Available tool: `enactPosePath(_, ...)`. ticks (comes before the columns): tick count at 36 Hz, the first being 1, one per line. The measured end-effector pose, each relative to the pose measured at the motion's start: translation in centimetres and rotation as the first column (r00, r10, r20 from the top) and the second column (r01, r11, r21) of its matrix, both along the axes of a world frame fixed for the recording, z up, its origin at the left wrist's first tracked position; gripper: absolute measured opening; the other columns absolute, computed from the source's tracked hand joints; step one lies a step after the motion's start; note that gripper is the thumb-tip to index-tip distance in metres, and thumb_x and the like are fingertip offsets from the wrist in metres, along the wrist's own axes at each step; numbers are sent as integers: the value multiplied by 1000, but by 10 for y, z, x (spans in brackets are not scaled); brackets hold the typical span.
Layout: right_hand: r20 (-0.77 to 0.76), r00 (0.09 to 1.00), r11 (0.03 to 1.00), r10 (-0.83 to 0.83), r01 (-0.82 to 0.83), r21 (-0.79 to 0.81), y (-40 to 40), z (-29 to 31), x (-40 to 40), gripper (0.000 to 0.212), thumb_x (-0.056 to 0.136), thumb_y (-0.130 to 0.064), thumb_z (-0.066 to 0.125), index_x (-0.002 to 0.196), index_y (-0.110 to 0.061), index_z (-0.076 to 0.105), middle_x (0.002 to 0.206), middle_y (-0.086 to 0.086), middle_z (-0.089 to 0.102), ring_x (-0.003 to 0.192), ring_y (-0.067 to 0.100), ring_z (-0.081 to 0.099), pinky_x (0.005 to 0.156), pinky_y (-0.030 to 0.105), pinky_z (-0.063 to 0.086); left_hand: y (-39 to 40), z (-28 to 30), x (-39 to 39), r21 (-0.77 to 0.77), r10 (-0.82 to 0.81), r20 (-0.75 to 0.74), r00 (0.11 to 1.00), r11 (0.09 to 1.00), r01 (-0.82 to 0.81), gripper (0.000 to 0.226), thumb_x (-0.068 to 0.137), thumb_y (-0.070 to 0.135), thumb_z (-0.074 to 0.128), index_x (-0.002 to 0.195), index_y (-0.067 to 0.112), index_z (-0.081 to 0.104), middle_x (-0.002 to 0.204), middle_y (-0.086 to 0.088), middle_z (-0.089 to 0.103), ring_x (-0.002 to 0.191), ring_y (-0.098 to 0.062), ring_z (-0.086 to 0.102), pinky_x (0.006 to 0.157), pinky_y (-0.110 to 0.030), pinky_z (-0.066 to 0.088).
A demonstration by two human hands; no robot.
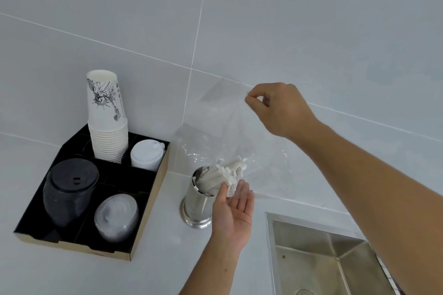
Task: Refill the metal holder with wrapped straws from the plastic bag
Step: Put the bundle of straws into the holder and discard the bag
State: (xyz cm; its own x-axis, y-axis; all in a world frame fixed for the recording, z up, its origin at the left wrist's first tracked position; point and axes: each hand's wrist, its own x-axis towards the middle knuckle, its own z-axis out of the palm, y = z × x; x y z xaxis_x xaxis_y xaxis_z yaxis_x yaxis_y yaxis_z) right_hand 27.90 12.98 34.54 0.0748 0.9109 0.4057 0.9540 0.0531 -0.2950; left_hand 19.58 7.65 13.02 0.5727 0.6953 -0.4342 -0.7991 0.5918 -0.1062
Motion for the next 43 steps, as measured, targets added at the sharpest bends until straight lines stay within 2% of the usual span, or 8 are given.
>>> enactPosePath(10,-100,995,990,18,-3,142,-1,28,2,11,85,-29,66,76,-29,72,49,-10,51,42,0,47,43,8,35,5,-9,-6,-29,8,22,1000,1000,-7,44,93,32,61,120,-2,55,107,-18,74,91,-26,74,64,-37,62)
enactPosePath(12,-83,997,996,5,3,93,-2,22,3,8,86,-32,66,82,-28,72,50,-9,49,41,1,46,46,13,37,6,-9,-4,-32,11,-1,1000,999,-11,39,94,28,60,119,-1,56,105,-17,75,90,-24,74,64,-36,62)
enactPosePath(16,-141,990,1000,-9,9,-3,-9,13,11,22,84,-40,69,105,-34,66,58,-7,57,46,-3,53,45,6,39,8,-8,-1,-39,18,-37,999,999,-19,30,97,21,57,116,-2,59,98,-14,76,86,-20,75,64,-34,62)
enactPosePath(22,-296,952,969,-73,-2,-247,-27,8,20,53,78,-38,71,126,-44,49,73,-6,70,59,15,70,59,32,58,12,-5,2,-55,73,-56,996,996,-76,23,100,15,51,113,-3,58,90,-13,77,79,-19,75,59,-32,62)
enactPosePath(27,-190,967,961,-168,117,-251,-35,-1,16,8,87,-30,60,92,-28,65,72,-3,69,64,20,67,65,33,56,15,-2,5,-65,99,-66,993,993,-103,25,101,16,47,113,-4,58,86,-12,78,74,-16,75,59,-33,62)
enactPosePath(31,3,987,982,-162,161,-95,-34,-8,4,19,94,-26,52,81,-24,65,61,-9,59,57,16,58,54,25,42,12,-1,4,-55,83,-77,994,995,-87,31,98,24,54,116,-2,56,91,-14,77,82,-20,75,62,-34,63)
enactPosePath(38,-50,992,992,-114,116,40,-32,34,1,20,89,-32,61,70,-29,65,42,-10,51,36,0,50,45,17,36,7,-4,-2,-66,56,-34,998,996,-58,46,97,34,54,124,-3,51,102,-20,74,92,-26,73,64,-38,63)
enactPosePath(43,-118,990,996,-78,84,40,-38,56,7,22,87,-33,63,65,-29,65,37,-20,50,32,1,46,36,11,31,4,-4,-1,-48,37,-23,999,998,-38,43,97,32,56,122,-3,53,101,-19,75,87,-25,75,64,-38,63)
